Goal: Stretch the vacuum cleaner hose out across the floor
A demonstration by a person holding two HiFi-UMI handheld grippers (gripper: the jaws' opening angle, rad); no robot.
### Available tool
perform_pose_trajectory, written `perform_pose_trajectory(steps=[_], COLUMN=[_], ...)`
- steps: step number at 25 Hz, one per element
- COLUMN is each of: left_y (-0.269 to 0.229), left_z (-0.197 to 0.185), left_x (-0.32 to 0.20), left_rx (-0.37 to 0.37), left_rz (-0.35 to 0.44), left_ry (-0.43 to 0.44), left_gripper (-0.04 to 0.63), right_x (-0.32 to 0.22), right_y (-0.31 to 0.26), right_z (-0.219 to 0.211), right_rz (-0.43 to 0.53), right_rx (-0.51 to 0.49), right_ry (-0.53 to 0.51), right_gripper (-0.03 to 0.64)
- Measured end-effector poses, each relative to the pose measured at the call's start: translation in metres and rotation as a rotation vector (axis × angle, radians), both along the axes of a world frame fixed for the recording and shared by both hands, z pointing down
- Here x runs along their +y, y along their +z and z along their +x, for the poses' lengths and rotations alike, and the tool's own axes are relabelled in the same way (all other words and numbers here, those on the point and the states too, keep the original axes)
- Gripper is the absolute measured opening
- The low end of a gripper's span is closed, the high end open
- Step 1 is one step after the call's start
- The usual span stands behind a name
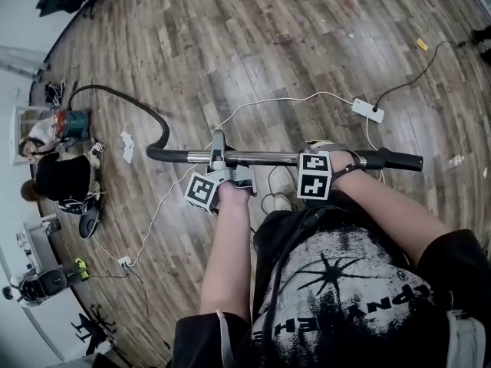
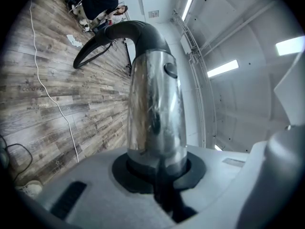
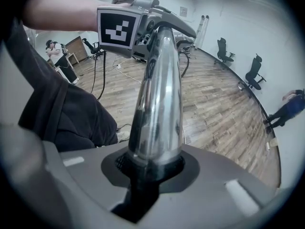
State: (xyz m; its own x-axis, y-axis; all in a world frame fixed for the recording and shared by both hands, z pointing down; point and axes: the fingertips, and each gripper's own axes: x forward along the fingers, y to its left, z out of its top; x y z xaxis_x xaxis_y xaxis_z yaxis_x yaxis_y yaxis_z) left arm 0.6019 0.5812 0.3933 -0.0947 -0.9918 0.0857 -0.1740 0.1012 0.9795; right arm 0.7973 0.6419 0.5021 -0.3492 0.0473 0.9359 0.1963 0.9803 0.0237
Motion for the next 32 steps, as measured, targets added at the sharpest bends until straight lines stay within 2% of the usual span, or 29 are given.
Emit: perform_pose_trajectory(steps=[5,9,15,17,26,30,32], left_y=[0.007,0.006,0.024,0.028,0.040,0.042,0.041], left_z=[-0.004,-0.007,-0.015,-0.007,0.037,0.049,0.056], left_x=[0.016,0.029,0.075,0.086,0.117,0.120,0.121], left_rx=[0.006,0.040,0.046,0.073,0.111,0.056,0.053], left_rz=[0.002,0.024,0.006,0.018,0.021,0.003,-0.007], left_ry=[0.047,0.076,0.141,0.161,0.225,0.224,0.207], left_gripper=[0.044,0.044,0.044,0.044,0.043,0.044,0.043], right_x=[0.024,0.043,0.096,0.113,0.158,0.159,0.157], right_y=[0.002,0.002,0.007,0.012,0.021,0.020,0.019], right_z=[-0.003,-0.008,-0.016,-0.009,0.030,0.045,0.052], right_rz=[0.007,0.023,0.040,0.046,0.035,0.033,0.039], right_rx=[0.015,0.039,0.065,0.082,0.115,0.089,0.078], right_ry=[0.046,0.077,0.144,0.168,0.232,0.226,0.214], right_gripper=[0.091,0.091,0.092,0.092,0.094,0.095,0.097])
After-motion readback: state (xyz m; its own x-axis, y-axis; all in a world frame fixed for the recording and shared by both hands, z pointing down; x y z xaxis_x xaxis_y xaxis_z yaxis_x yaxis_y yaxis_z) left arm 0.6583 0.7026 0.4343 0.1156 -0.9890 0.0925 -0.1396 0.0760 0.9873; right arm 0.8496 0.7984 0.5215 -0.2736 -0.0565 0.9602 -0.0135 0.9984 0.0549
